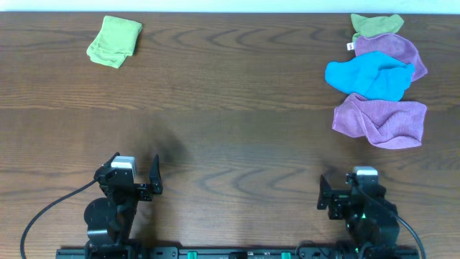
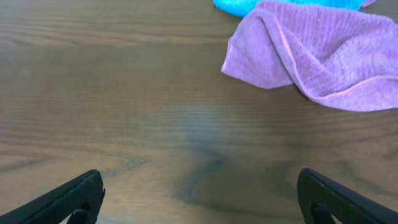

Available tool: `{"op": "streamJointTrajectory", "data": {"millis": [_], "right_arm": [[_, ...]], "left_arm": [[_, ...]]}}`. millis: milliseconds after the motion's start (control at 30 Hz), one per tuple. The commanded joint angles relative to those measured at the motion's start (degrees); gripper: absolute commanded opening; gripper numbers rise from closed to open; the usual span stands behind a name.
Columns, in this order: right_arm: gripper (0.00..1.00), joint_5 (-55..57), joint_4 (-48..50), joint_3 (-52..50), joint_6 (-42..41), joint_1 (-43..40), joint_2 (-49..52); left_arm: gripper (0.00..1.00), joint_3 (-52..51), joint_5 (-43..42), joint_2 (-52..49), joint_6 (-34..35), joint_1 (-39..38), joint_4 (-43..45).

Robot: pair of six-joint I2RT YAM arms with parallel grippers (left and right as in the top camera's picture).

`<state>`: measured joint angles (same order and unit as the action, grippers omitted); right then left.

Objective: Fold the cloth

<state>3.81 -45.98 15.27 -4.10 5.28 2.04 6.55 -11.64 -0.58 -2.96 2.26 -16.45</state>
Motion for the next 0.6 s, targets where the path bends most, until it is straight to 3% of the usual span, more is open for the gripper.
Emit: {"op": "streamJointTrajectory", "data": {"millis": [0,567], "right_arm": [[0.99,-0.2,0.2,-1.2,-1.0,-0.4,-1.7],[0.99,-0.2,0.3,-5.2,-1.0,-0.3,-1.8]], "left_arm": [[0.95,-1.3,0.2,0.4,0.3,0.4,-0.4],[0.95,-1.3,0.2,0.3,0.3,0.4,-0.4]]}}
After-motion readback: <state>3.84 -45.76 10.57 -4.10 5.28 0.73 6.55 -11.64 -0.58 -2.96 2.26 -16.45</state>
